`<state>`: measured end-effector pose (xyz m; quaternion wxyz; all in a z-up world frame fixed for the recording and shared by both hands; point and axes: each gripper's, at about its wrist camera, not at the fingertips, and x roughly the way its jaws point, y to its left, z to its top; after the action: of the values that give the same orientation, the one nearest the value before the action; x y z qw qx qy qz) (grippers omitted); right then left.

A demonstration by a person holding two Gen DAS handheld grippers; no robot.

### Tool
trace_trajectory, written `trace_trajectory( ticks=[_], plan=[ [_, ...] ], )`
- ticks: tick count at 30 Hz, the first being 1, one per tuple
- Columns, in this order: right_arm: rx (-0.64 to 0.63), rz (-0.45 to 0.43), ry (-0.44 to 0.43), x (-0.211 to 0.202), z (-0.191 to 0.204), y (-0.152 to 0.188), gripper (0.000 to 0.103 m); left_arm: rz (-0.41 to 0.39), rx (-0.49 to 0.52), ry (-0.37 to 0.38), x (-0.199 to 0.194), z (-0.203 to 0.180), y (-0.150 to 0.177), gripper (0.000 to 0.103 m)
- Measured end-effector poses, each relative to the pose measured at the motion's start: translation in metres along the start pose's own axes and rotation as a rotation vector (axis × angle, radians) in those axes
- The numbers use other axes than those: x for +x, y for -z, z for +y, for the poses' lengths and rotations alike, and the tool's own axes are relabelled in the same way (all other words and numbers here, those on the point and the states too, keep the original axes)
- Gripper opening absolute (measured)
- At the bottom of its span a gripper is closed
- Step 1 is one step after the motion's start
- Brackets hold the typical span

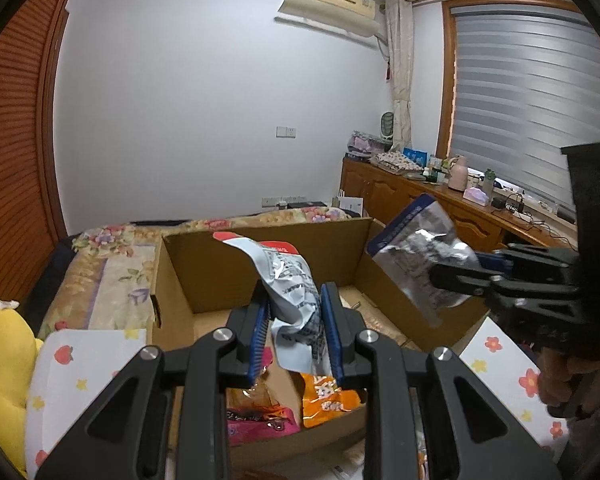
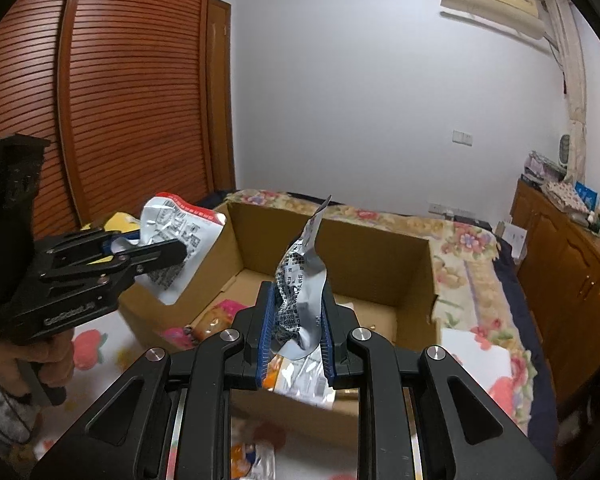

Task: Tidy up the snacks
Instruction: 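Carry both packets over the box and open both tools to drop them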

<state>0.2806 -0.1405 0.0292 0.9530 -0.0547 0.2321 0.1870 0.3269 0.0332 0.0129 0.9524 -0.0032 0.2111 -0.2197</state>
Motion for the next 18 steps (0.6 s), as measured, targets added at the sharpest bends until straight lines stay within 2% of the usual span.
trace_trajectory(
  ticks=[7,18],
  plan=[
    [0.02,0.021,-0.02,0.039,-0.003,0.015,0.018,0.024,-0.01,0.002,0.013,0.004,0.007,0.024],
    [0.032,0.03,-0.053,0.052,-0.012,0.02,0.018,0.052,-0.004,-0.008,0.022,0.003,0.012,0.024]
  ],
)
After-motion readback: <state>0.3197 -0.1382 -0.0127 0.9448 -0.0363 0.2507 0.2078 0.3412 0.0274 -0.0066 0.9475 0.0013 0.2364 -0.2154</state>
